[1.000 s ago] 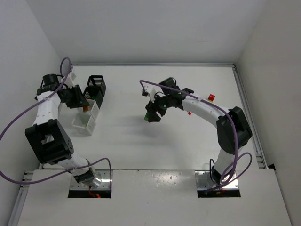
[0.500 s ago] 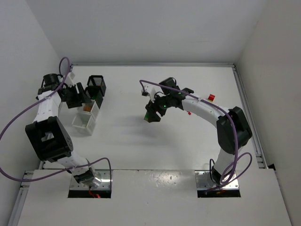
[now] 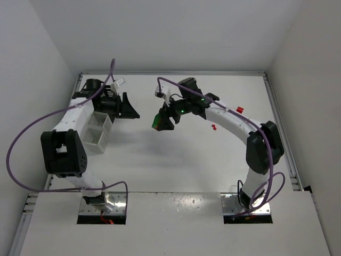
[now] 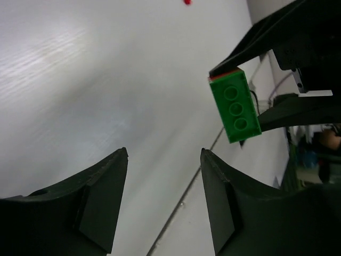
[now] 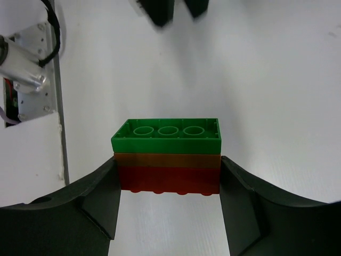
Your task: Sort the legos into containers by color
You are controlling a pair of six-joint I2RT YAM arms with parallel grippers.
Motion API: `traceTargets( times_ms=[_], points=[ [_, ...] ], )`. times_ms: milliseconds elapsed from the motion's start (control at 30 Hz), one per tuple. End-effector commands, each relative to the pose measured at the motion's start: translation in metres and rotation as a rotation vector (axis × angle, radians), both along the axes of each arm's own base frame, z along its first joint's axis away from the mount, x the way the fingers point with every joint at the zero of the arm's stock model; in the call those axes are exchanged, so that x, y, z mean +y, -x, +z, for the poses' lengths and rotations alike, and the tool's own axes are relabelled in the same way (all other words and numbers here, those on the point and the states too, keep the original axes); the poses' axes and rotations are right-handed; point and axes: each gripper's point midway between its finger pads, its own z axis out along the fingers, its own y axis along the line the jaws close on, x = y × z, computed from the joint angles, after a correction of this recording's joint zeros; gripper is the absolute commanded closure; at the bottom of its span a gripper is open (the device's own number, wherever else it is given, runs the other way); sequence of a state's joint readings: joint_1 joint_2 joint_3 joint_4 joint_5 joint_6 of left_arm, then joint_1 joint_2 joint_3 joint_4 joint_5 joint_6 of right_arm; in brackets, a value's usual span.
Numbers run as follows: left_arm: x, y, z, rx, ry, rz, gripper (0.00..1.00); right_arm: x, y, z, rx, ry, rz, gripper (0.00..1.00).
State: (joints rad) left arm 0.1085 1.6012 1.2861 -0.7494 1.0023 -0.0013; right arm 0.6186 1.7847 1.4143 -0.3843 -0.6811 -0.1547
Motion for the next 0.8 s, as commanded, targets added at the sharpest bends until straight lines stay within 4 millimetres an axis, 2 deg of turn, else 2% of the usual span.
traceTargets(
  times_ms=[0,33,67,200,267,600,767],
  points=[
    [-0.036,0.009,0.015,0.021,0.129,-0.139,0.38,0.027,-0.004,0.031,-0.046,-0.096,0.049,1.00],
    [-0.041,0.011,0.012,0.031,0.130,-0.155,0.38,0.029,-0.005,0.030,-0.063,-0.084,0.046,1.00],
    [-0.050,0.011,0.018,0.016,0.119,-0.178,0.38,0.032,-0.006,0.033,-0.086,-0.081,0.047,1.00],
    [-0.066,0.011,0.022,0.027,0.134,-0.218,0.38,0.033,-0.010,0.029,-0.140,-0.036,0.023,1.00],
    [-0.067,0.011,0.021,0.036,0.146,-0.224,0.38,0.033,-0.011,0.024,-0.159,-0.009,0.012,1.00],
    [-0.086,0.020,0.026,0.047,0.176,-0.283,0.31,0.039,-0.009,0.019,-0.200,0.032,-0.005,1.00],
    [-0.093,0.024,0.026,0.049,0.176,-0.304,0.33,0.041,-0.011,0.019,-0.201,0.031,-0.005,1.00]
  ],
)
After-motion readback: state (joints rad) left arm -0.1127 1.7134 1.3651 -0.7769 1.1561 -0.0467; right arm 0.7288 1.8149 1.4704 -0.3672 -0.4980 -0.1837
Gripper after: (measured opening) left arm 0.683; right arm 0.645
